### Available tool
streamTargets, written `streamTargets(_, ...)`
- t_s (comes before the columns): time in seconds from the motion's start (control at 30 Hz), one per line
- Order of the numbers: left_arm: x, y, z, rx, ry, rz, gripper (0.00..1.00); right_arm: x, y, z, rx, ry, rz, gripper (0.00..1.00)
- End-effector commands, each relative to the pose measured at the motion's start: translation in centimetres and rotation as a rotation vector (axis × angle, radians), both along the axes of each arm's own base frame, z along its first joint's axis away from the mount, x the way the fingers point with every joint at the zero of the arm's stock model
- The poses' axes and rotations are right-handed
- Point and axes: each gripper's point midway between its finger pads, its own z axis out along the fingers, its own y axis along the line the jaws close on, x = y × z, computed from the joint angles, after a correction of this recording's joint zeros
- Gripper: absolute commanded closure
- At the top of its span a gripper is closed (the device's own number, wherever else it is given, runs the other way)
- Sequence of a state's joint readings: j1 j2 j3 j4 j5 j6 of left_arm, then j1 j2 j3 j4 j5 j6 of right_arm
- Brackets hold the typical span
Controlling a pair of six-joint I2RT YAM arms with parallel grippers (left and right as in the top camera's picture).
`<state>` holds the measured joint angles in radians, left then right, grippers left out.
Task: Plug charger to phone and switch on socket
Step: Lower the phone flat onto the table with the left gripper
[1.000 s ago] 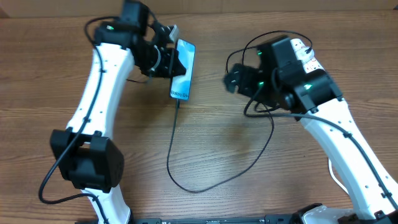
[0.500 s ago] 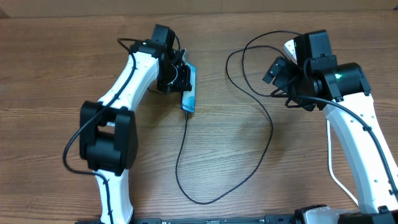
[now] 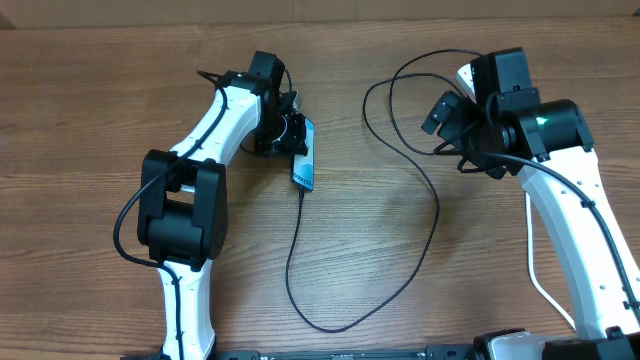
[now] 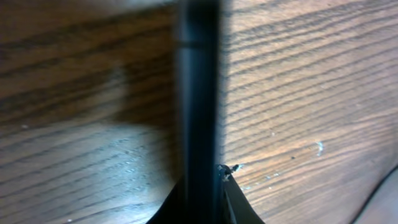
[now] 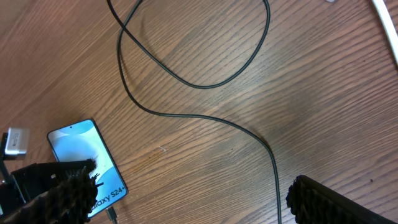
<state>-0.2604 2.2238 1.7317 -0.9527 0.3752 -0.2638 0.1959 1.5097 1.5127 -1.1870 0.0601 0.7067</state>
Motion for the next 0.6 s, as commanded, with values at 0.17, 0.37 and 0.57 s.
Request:
streamTargets(0.17,0.1,1.4,-1.3,0.099,-0.002,0.020,0.79,0.3,-0.3,-0.4,-0.015,0.004,-0.013,0.00)
streamTargets(0.37,0.1,2.1,-1.5,0.137,-0.002,0.023,0.77,0.3,-0.3,-0.4,-0.017,0.004,-0.010,0.00)
streamTargets(0.57,0.1,3.5,-1.8,0.218,-0.007,0.031,0.71,0.2,-0.3,-0.5,-0.018,0.010,-0.010,0.00)
